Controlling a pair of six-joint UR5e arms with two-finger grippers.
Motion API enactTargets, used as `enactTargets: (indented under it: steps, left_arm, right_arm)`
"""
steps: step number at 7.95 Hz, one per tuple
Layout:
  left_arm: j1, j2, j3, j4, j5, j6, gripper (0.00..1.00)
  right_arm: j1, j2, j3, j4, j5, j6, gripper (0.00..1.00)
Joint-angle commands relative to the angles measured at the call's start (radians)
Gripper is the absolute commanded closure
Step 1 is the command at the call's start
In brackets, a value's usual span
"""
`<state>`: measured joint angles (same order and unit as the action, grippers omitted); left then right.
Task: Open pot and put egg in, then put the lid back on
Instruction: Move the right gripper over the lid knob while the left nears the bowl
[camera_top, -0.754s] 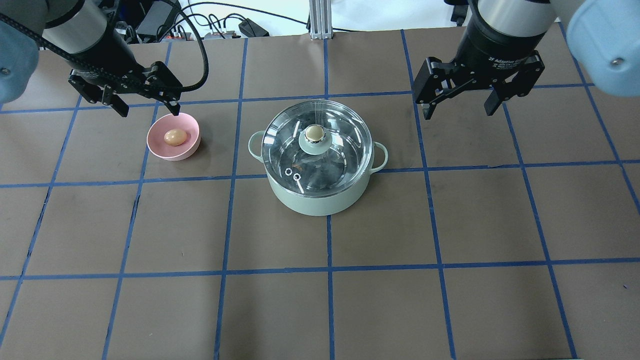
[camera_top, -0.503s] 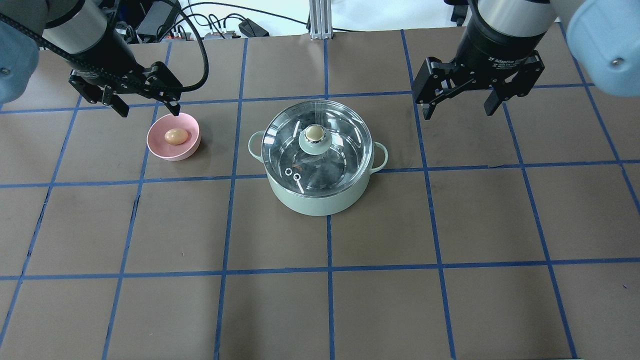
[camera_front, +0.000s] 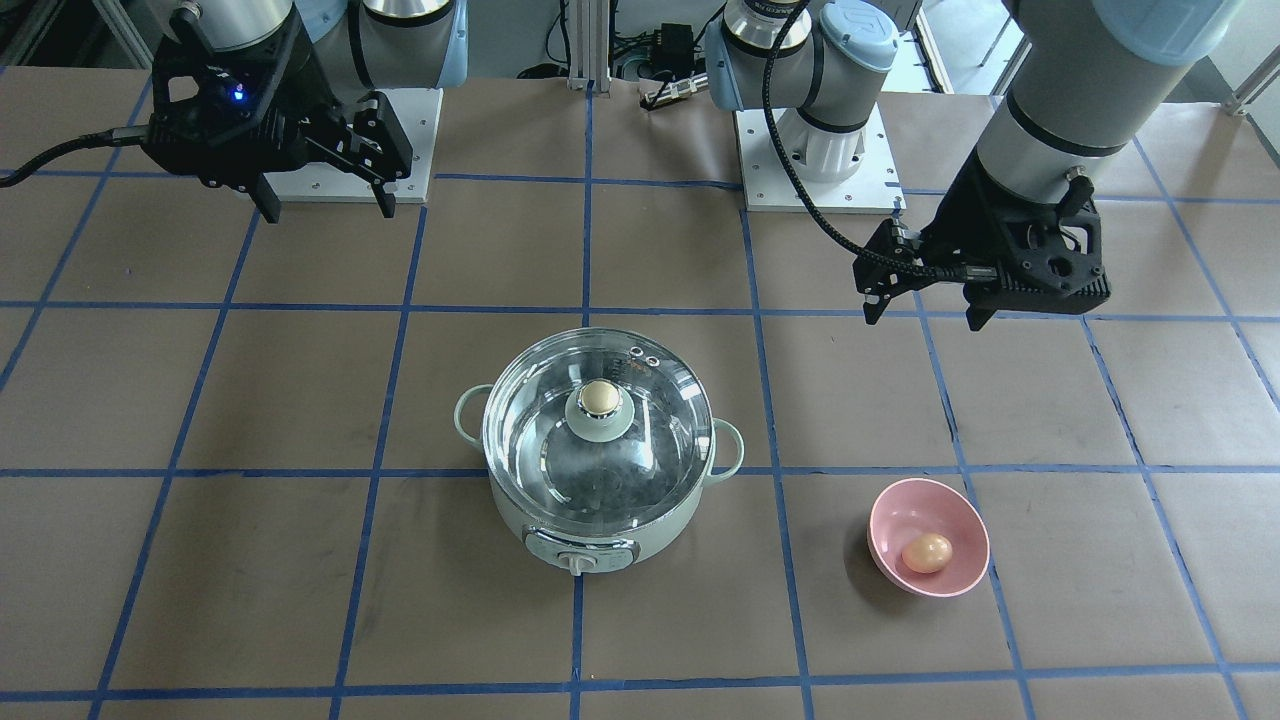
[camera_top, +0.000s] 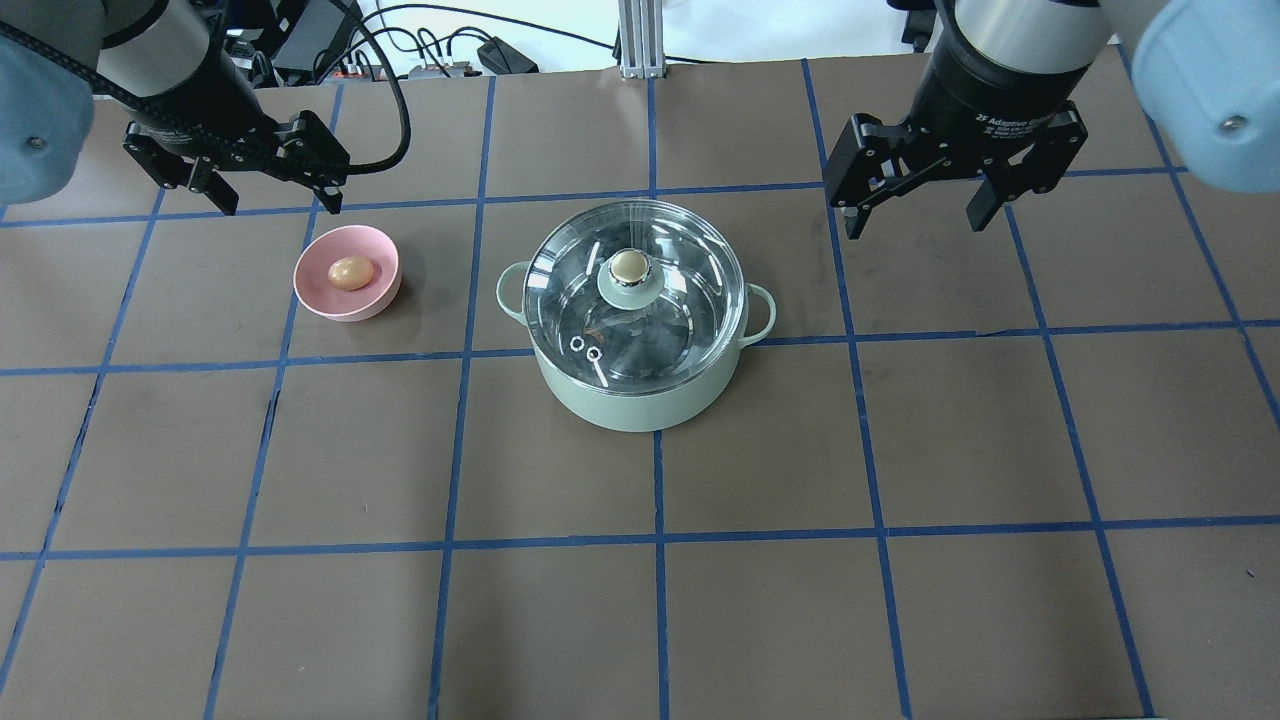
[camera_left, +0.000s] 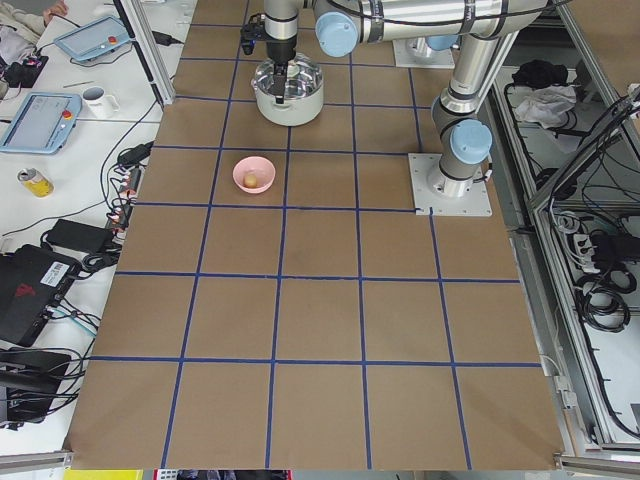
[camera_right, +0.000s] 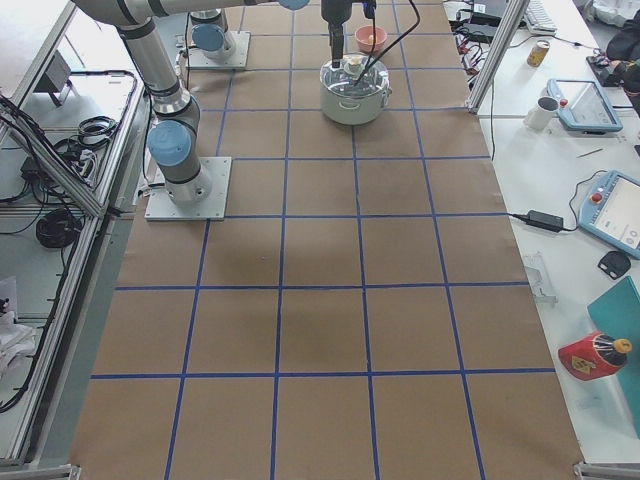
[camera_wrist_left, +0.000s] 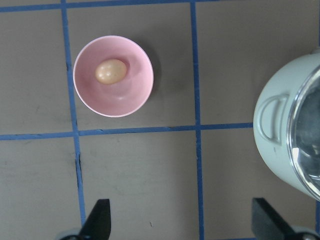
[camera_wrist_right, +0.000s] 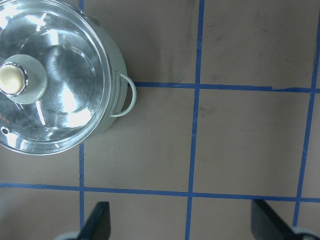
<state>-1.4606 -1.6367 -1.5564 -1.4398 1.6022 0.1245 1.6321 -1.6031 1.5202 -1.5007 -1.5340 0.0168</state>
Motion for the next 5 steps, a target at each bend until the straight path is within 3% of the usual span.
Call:
enactTargets:
  steps: [1,3,5]
  left_arm:
    - [0.002,-0.024,-0.002,0.062,0.074,-0.289,0.00]
    - [0.029,-0.066,-0.002,0.129,0.077,-0.571,0.00]
    - [0.048,-0.078,-0.004,0.177,0.090,-0.804,0.00]
  right_arm:
    - [-0.003,0.012,0.000,-0.024,0.011,0.006,0.00]
    - [0.002,0.058,0.000,-0.148,0.011,0.015,0.00]
    - [0.075,0.165,-0.027,-0.235,0.011,0.218,0.00]
